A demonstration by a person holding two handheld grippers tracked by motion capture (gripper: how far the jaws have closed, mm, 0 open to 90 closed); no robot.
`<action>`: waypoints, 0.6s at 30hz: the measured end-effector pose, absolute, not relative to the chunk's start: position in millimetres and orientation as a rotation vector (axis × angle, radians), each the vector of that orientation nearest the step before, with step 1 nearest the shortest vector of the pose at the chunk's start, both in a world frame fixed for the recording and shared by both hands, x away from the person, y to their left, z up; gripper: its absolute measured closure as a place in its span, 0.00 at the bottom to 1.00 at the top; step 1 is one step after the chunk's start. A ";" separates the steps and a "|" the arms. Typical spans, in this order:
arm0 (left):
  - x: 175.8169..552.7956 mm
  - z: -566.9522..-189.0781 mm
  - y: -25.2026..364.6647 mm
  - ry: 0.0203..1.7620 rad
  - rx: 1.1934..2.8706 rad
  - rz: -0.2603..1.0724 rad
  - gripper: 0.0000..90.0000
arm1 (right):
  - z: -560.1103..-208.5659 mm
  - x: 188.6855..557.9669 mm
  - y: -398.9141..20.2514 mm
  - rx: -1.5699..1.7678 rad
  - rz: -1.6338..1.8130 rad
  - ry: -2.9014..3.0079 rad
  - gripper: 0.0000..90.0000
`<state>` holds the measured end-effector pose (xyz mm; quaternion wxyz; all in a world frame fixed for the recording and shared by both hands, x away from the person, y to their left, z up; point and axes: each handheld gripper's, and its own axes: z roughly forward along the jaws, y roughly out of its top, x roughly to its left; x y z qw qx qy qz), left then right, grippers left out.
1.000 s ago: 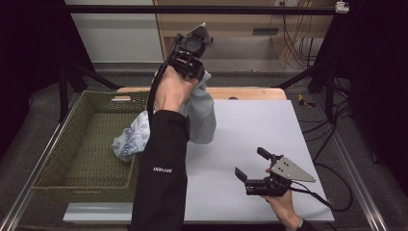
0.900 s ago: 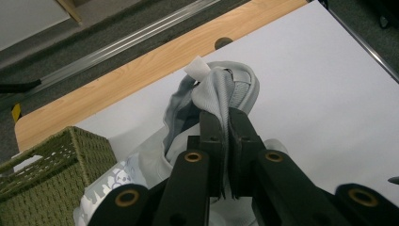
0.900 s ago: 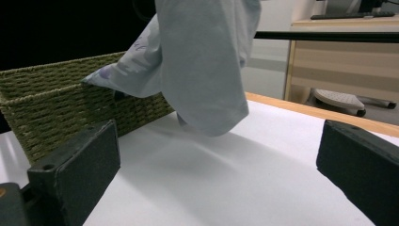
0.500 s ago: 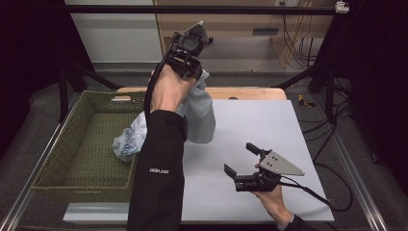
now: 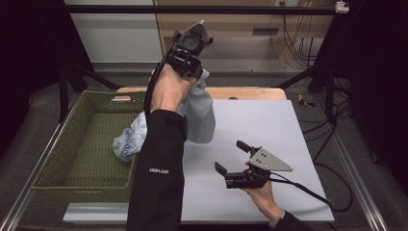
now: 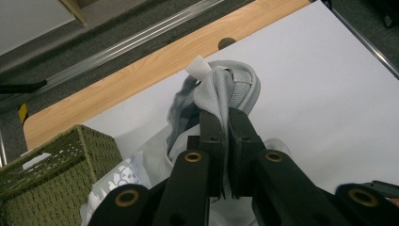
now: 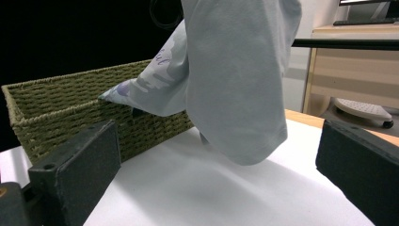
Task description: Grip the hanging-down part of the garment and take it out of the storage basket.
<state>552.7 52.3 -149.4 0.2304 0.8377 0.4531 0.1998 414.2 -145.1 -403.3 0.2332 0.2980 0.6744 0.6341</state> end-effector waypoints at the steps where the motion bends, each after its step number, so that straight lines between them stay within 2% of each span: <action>1: 552.7 -149.8 51.7 1.244 2.305 0.554 0.95 | -404.1 415.5 -143.8 0.811 1.736 1.853 0.01; 18: 553.3 -149.4 50.0 1.241 2.310 0.556 0.95 | -407.4 424.6 -113.3 0.797 1.759 1.877 0.02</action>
